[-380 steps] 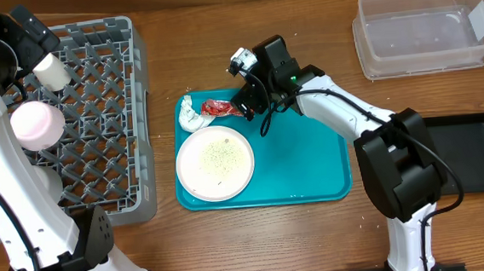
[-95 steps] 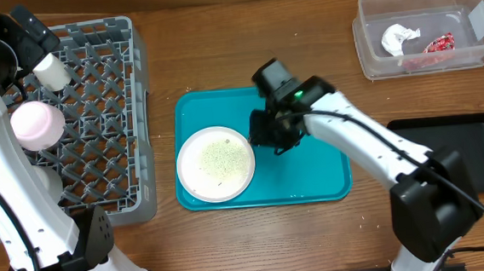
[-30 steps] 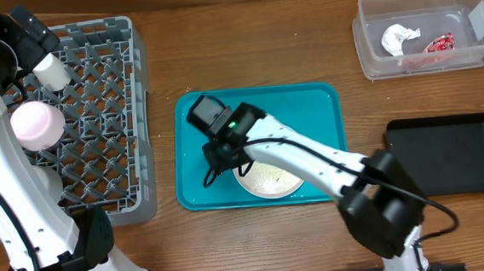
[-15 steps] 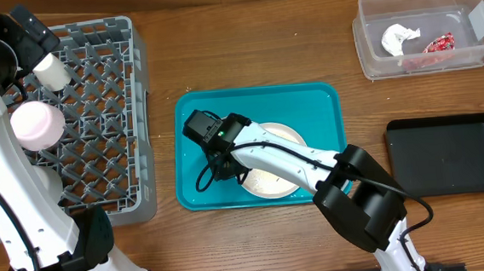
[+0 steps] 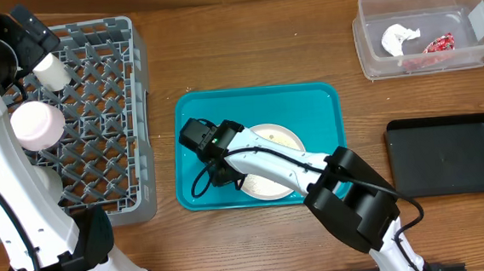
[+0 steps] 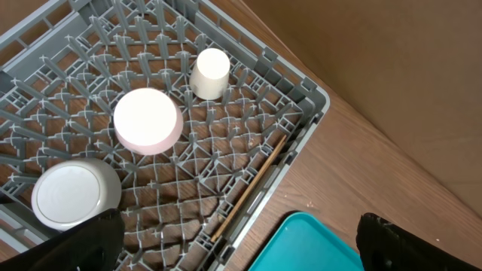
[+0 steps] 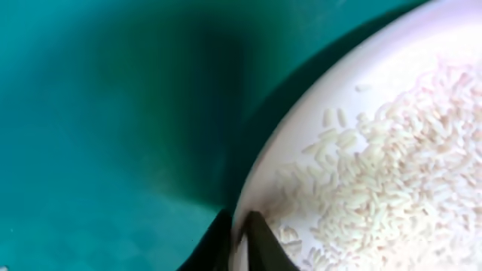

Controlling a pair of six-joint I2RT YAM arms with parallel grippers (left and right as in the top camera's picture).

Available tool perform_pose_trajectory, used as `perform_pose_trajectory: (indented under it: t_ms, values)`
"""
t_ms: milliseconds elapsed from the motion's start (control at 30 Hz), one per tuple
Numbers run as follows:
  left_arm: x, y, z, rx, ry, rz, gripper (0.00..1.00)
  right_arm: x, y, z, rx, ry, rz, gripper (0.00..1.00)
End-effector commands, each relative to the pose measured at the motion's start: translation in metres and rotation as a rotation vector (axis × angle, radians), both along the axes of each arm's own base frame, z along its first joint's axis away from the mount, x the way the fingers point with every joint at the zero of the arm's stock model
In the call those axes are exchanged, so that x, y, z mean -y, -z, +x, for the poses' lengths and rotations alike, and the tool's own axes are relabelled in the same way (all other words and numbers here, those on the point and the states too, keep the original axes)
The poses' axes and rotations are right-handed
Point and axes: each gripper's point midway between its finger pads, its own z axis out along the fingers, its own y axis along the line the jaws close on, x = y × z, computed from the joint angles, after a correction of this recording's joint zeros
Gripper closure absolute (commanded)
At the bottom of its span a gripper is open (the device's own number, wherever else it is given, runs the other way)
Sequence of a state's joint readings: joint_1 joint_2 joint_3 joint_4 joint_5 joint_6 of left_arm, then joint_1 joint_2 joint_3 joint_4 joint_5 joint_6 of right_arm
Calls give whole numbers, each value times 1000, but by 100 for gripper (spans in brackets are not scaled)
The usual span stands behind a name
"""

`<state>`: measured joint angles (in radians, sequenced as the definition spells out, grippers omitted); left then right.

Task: Sort waste into correct bins and load items into the dishwasher
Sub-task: 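Lift the white rice plate with the right gripper and carry it right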

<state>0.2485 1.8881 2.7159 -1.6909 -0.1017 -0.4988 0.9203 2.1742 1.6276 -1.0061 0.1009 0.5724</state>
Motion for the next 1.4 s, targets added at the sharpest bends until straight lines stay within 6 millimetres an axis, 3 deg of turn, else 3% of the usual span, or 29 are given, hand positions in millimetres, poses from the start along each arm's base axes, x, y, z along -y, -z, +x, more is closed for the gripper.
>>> perform_pose_trajectory:
  t_ms: [0,167,467,1000,1233,1367]
  values:
    - [-1,-1,0,2,-1,4,0,0,9,-1,-1,-3,-23,96]
    - [0,-1,0,2,0,4,0,14,4,10,70,2,-102,96]
    - [-1,-1,0,2,-1,4,0,59,-12,34,196,20,-315,96]
    - [-1,-1,0,2,-1,4,0,85,-58,58,300,32,-463,96]
    - [0,-1,0,2,0,4,0,125,-77,84,323,204,-505,96]
    - [0,-1,0,2,0,4,0,160,-85,105,307,307,-510,96]
